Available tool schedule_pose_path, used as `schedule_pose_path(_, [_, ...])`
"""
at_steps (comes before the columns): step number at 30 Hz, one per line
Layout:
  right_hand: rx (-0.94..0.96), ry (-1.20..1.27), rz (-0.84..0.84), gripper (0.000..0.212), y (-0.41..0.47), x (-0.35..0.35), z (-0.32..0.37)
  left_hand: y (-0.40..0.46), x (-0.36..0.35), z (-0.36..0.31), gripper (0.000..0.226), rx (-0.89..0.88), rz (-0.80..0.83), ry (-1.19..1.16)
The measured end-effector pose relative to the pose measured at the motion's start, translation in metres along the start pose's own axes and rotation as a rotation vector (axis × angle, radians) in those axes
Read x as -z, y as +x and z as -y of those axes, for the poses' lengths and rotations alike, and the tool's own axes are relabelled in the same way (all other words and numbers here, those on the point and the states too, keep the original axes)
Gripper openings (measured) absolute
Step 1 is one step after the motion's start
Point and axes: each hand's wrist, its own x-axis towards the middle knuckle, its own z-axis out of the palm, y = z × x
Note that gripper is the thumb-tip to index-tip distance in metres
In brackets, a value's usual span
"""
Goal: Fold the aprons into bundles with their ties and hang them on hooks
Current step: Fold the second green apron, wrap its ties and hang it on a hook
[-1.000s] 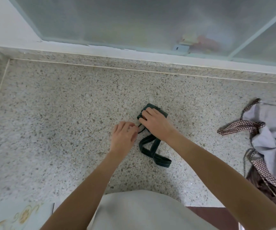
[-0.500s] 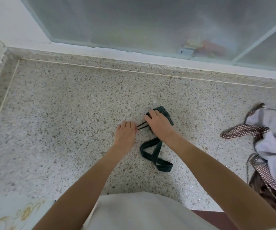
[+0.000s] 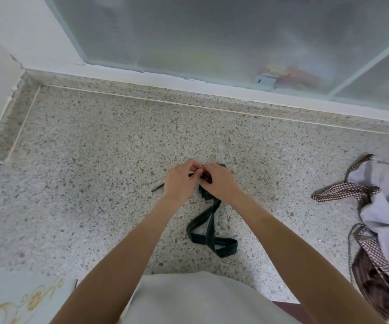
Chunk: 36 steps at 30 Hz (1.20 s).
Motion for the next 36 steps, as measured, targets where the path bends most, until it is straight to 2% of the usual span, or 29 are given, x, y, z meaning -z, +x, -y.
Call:
schedule_pose_path(2, [-0.075,0.093,0.032,0.029,0.002,0.002,0.0,-0.007,0.005,-0.002,0.012,-0.059,-0.003,-0.013])
schedule_pose_path(4, [-0.119,0.184,0.096,0.037,0.002,0.007,0.001,-0.011,0.01,-0.003,0.019,-0.004,-0.042,-0.105])
schedule_pose_path(6, [-0.149,0.309,0.158,0.03,0.003,0.013,0.002,-0.01,0.012,0.005,0.023,0.139,-0.038,-0.188])
schedule_pose_path(9, [-0.162,0.399,0.193,0.018,0.004,0.021,0.003,-0.012,0.007,0.017,0.02,0.19,0.148,-0.126])
schedule_pose_path(11, [-0.146,0.363,0.202,0.016,0.004,0.022,0.004,-0.015,0.003,0.02,0.017,0.168,0.2,-0.166])
schedule_pose_path(13, [-0.128,0.335,0.191,0.012,0.002,0.02,0.007,-0.016,0.0,0.021,0.013,0.135,0.177,-0.209])
schedule_pose_path(16, [-0.044,0.221,0.09,0.013,-0.001,0.016,0.012,-0.017,-0.002,0.023,0.01,0.096,0.16,-0.226])
schedule_pose_path(20, [0.217,-0.281,-0.064,0.026,-0.007,-0.005,0.02,-0.02,-0.003,0.023,0.015,0.1,0.215,-0.134])
schedule_pose_path(22, [0.301,-0.413,-0.155,0.035,-0.01,-0.016,0.02,-0.022,-0.005,0.027,0.015,0.131,0.212,-0.13])
schedule_pose_path(26, [0.345,-0.412,-0.216,0.031,-0.014,-0.024,0.017,-0.029,0.001,0.034,0.013,0.218,0.204,-0.274])
schedule_pose_path(29, [0.353,-0.405,-0.24,0.022,-0.014,-0.025,0.013,-0.028,0.006,0.031,0.016,0.211,0.205,-0.337])
schedule_pose_path(32, [0.349,-0.304,-0.283,0.008,-0.016,-0.027,0.006,-0.025,0.009,0.031,0.018,0.144,0.169,-0.3])
schedule_pose_path(34, [0.316,-0.262,-0.313,0.018,-0.017,-0.027,0.003,-0.023,0.011,0.03,0.015,0.132,0.157,-0.259])
schedule_pose_path(36, [0.33,-0.239,-0.308,0.024,-0.017,-0.031,-0.001,-0.022,0.014,0.025,0.012,0.133,0.197,-0.114])
